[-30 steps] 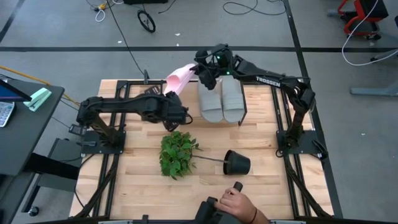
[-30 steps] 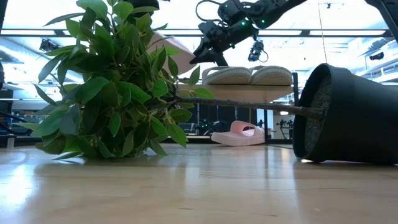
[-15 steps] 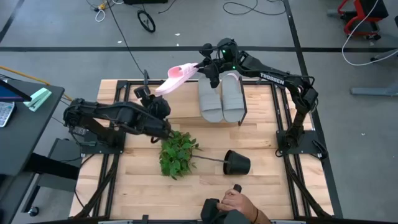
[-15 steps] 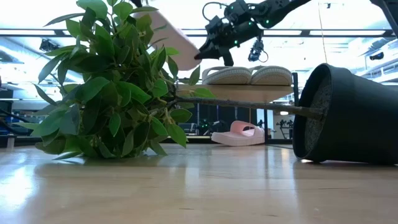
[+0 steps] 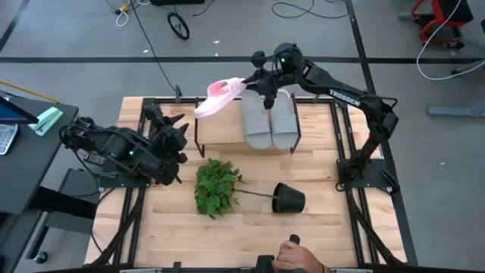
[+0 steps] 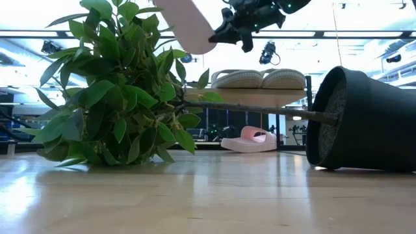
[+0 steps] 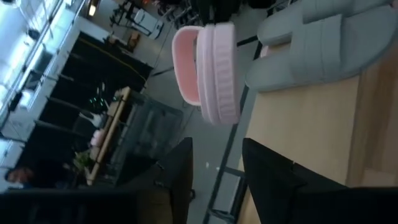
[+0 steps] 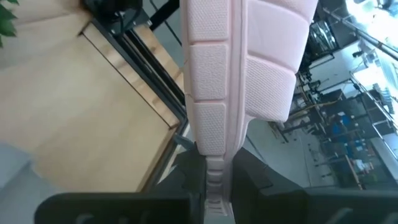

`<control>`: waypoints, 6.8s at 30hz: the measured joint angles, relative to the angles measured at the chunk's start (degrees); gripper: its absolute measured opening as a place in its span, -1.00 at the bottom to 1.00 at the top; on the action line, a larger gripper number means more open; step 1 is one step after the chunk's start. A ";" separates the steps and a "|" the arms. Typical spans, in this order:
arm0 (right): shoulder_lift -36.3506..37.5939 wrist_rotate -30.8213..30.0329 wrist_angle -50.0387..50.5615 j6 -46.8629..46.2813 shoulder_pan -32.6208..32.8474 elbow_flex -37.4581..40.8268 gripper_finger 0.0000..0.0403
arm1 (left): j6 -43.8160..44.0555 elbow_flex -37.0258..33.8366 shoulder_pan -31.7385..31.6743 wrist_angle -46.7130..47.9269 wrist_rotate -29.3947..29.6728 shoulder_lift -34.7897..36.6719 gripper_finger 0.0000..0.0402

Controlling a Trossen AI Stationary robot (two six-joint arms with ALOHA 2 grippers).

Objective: Pick and place slides into the shelf
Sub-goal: Put the bottom pink slide on the shelf

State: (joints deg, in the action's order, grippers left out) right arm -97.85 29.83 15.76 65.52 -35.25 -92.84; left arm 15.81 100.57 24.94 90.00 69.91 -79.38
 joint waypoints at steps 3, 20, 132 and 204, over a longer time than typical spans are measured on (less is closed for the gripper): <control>0.16 0.57 0.15 -0.02 0.87 0.00 -0.77 | -2.36 0.00 0.37 -0.18 -0.03 0.05 -0.21; 0.14 -2.02 -1.46 0.66 5.03 0.00 -0.78 | -5.88 -0.04 -0.04 -7.20 -4.64 -0.41 0.31; 8.92 -20.08 11.81 -9.57 11.94 -0.07 0.75 | -4.11 -0.04 -14.82 -4.96 -2.23 -6.69 -0.67; 20.10 -17.74 26.67 -24.02 12.18 0.00 0.70 | 1.11 -3.54 -24.08 0.05 -30.29 -18.80 -0.66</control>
State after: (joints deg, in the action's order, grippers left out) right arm -77.76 12.10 42.44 41.50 -23.07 -92.84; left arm 16.93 97.03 0.86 90.05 39.62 -98.18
